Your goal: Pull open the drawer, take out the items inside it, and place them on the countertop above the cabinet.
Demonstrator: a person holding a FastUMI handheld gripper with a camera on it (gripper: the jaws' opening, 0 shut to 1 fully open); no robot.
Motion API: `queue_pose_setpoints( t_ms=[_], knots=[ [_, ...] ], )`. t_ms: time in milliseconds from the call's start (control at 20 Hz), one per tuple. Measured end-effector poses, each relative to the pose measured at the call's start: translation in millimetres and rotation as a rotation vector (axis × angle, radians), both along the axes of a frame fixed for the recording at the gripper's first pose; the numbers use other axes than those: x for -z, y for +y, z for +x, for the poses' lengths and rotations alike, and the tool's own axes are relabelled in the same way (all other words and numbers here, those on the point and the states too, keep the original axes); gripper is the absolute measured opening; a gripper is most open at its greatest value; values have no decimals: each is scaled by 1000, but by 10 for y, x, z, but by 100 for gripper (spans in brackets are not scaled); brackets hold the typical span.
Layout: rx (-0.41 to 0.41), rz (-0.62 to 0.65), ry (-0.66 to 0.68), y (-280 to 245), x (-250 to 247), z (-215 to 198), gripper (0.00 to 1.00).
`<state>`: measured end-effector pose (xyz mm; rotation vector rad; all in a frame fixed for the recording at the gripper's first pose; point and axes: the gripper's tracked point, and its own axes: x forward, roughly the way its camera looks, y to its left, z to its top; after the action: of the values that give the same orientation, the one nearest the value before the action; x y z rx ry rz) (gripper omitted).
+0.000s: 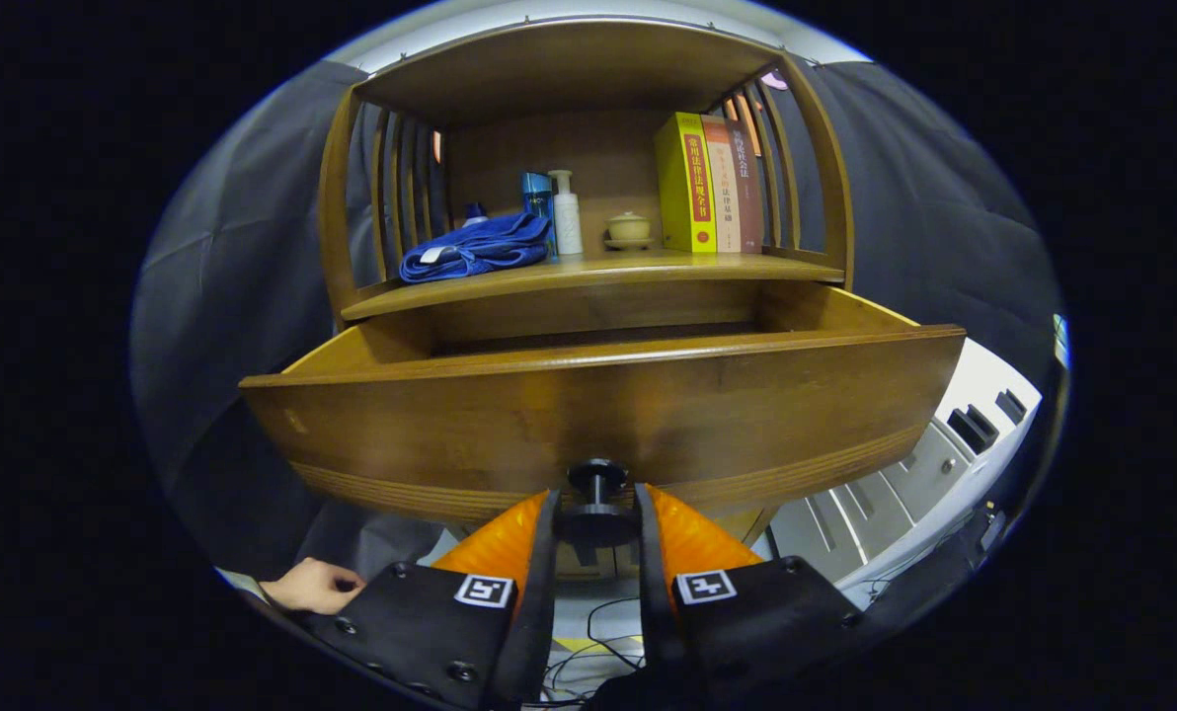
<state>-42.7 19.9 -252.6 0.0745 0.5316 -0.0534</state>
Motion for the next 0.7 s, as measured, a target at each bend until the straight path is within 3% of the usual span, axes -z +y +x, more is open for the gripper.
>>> queue_pose_setpoints(
  t_ms=[700],
  knots=[
    [8, 14, 21, -31, -16, -379, 46]
  ],
)
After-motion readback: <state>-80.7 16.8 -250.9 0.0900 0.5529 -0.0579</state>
